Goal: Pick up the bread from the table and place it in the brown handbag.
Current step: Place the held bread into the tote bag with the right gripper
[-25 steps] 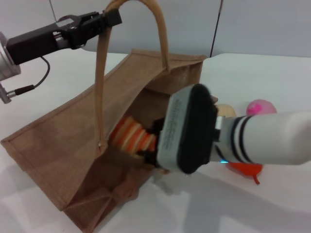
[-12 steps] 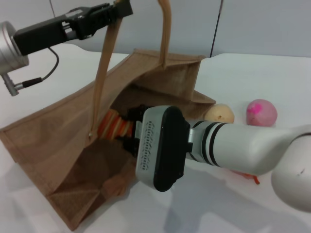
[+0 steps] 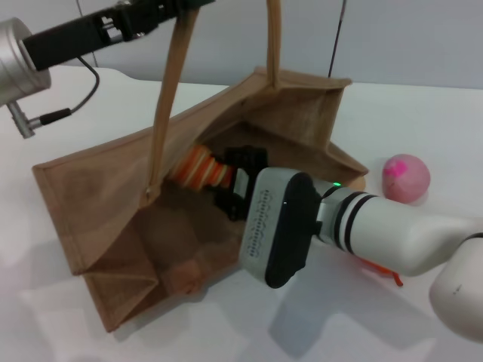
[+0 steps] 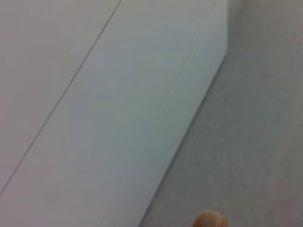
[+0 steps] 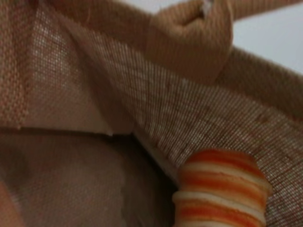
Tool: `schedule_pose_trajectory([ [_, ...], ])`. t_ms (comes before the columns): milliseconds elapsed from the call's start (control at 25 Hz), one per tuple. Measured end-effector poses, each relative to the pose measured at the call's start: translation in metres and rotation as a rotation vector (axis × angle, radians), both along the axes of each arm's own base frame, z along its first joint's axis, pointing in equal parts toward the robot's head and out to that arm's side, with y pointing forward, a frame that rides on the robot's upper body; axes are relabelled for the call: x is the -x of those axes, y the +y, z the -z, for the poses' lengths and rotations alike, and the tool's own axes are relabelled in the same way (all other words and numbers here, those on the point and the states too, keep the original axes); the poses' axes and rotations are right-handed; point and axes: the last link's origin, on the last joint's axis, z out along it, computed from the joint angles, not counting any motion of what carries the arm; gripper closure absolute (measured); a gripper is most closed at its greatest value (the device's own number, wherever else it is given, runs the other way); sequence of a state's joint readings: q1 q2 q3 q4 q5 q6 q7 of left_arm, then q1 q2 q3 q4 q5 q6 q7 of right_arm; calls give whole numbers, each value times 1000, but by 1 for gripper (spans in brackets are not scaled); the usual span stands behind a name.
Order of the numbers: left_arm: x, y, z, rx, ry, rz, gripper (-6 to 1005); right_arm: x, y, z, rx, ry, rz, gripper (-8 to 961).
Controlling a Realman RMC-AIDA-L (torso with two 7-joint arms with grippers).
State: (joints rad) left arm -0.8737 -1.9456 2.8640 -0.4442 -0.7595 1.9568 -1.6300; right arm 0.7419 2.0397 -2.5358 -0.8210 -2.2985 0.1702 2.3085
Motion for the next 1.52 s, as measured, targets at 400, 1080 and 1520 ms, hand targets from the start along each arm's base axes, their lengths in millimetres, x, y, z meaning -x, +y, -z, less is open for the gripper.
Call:
schedule_pose_trajectory([
  [400, 8, -4, -14, 16, -91, -2, 878, -8, 8, -9, -72, 42, -30, 517],
  [1080, 41, -15, -37, -109, -126, -103, 877, -6, -13, -12, -67, 130, -8, 60],
  [1520, 72, -23, -51, -263, -185, -243, 877, -10, -29, -37, -227, 267, -43, 60],
])
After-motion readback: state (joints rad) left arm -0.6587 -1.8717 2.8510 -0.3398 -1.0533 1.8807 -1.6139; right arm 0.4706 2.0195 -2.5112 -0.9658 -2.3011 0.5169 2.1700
